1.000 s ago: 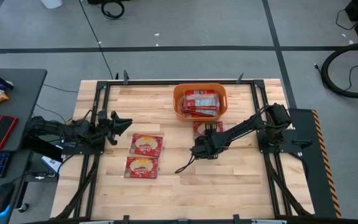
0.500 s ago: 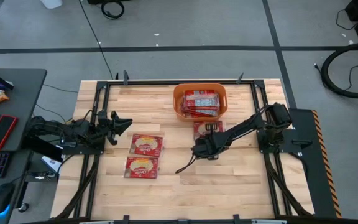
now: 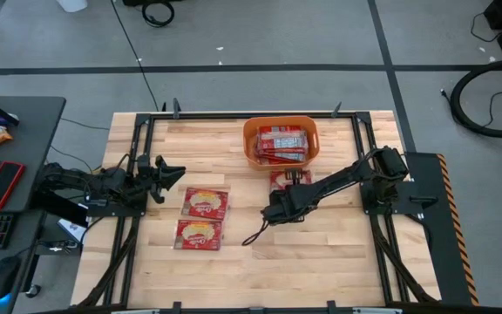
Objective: Sort popcorn bags into baskets
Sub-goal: Stack the popcorn bag on top of the other popcorn bag into the orange container
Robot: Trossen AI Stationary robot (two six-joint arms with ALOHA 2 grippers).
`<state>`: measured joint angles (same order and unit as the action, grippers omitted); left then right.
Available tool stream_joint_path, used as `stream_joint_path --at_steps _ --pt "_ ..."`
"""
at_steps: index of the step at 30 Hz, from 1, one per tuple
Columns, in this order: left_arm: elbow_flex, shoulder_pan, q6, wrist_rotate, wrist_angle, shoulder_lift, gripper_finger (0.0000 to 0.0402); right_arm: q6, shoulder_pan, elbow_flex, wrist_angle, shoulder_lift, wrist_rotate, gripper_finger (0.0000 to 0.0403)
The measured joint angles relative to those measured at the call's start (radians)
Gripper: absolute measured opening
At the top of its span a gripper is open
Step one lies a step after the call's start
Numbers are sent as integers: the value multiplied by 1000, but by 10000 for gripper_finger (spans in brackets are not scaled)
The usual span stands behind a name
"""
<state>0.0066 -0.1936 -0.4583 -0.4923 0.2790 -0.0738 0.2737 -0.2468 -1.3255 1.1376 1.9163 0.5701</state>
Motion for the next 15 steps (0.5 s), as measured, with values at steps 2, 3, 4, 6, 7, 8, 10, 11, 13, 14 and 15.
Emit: stream_joint_path --at_steps 2,3,4,6,7,8,10,11,13,14,15 --pt "0 0 0 0 0 0 73 18 -13 -60 61 0 39 6" --pt "0 0 0 0 0 0 73 26 -20 -89 96 -1 59 5" --pt "0 0 0 0 0 0 73 32 -25 -118 128 -1 79 5" --pt "0 0 0 0 0 0 73 46 -33 -177 178 -2 125 5" --pt "0 0 0 0 0 0 73 52 -36 -203 200 -2 152 5" --pt "0 0 0 0 0 0 73 59 -39 -226 222 -3 182 5" --pt "0 0 0 0 0 0 73 65 -40 -259 237 -3 244 5" --pt "0 0 0 0 0 0 73 61 -39 -270 234 -3 271 5" --pt "0 0 0 0 0 0 73 31 -24 -277 230 -3 304 5" --pt "0 0 0 0 0 0 73 12 -12 -277 227 -3 308 5" --pt "0 0 -1 0 0 0 73 -6 3 -277 221 -3 309 5"
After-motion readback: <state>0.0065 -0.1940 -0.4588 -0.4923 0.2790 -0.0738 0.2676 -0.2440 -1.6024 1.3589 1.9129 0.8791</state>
